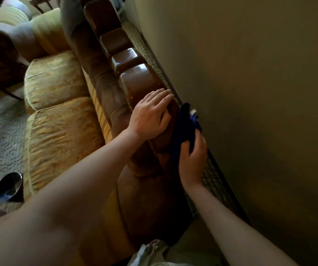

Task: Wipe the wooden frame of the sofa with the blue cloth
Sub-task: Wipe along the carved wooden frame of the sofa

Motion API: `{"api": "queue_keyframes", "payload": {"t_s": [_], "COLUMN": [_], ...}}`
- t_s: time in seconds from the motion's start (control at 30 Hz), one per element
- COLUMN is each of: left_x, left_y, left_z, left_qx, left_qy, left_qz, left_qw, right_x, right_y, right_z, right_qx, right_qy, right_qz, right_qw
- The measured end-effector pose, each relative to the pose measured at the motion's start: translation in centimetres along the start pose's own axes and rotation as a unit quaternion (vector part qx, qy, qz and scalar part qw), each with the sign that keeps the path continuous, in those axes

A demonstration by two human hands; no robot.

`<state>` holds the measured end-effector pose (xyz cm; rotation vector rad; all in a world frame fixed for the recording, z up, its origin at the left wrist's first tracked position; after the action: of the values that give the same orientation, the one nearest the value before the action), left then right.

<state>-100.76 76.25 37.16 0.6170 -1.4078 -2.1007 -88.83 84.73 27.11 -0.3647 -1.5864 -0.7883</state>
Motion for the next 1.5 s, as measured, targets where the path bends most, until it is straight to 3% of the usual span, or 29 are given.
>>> {"api": "queue_keyframes", "payload": {"t_s": [0.1,0.2,0.33,0.4,0.53,0.77,0.87,0.97,1.17,1.37,1.5], "left_x": [0.0,0.0,-0.3,-0.5,-1.1,-1.6,-2.3,-2.4,-2.3,-3.3,-4.6], "left_y": [-0.2,-0.3,-0.3,-0.4,-0.4,-0.8,-1.0,-1.1,-1.2,-1.4,-1.6], "left_z": [0.1,0.2,0.0,0.0,0.0,-0.1,-0.1,0.0,-0.4,-0.2,-0.3], "left_qx": [0.007,0.001,-0.003,0.002,0.0,-0.022,-0.006,-0.007,-0.037,-0.037,-0.024], "left_qy": [-0.003,-0.008,-0.017,-0.036,-0.099,-0.166,-0.203,-0.235,-0.254,-0.259,-0.355], "left_qz": [0.019,0.03,0.041,0.059,0.113,0.141,0.145,0.131,0.105,0.138,0.171], "left_qw": [1.0,1.0,0.999,0.998,0.989,0.976,0.968,0.963,0.961,0.955,0.919], "right_x": [0.9,1.2,0.2,-0.7,-2.5,-0.3,0.1,-0.9,-2.5,-5.7,-3.9], "right_y": [-1.7,-2.6,-1.8,-1.0,-0.4,-0.7,-0.2,-0.1,-0.2,0.2,-1.2], "right_z": [-3.5,-3.3,0.8,2.9,6.3,-2.3,0.8,4.8,4.7,-0.6,-4.1], "right_qx": [-0.046,-0.074,-0.068,-0.02,0.041,0.004,0.011,0.021,-0.021,-0.113,-0.19], "right_qy": [0.036,0.025,-0.012,-0.031,-0.144,-0.016,-0.062,-0.126,-0.14,-0.261,-0.2], "right_qz": [-0.104,-0.135,-0.078,-0.003,0.039,-0.049,0.053,0.059,0.076,0.118,0.176], "right_qw": [0.993,0.988,0.995,0.999,0.988,0.999,0.997,0.99,0.987,0.951,0.945]}}
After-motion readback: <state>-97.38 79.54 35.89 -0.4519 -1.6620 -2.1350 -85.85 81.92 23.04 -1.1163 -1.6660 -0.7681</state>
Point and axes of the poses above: each hand's wrist, its own z-axis towards the middle knuckle, its own y-axis out of the back of the hand, x = y × z, the point moved 5 cm from there along z, towards the middle knuckle, and after that the axes turned 4 degrees about z, right-handed, at the moved point
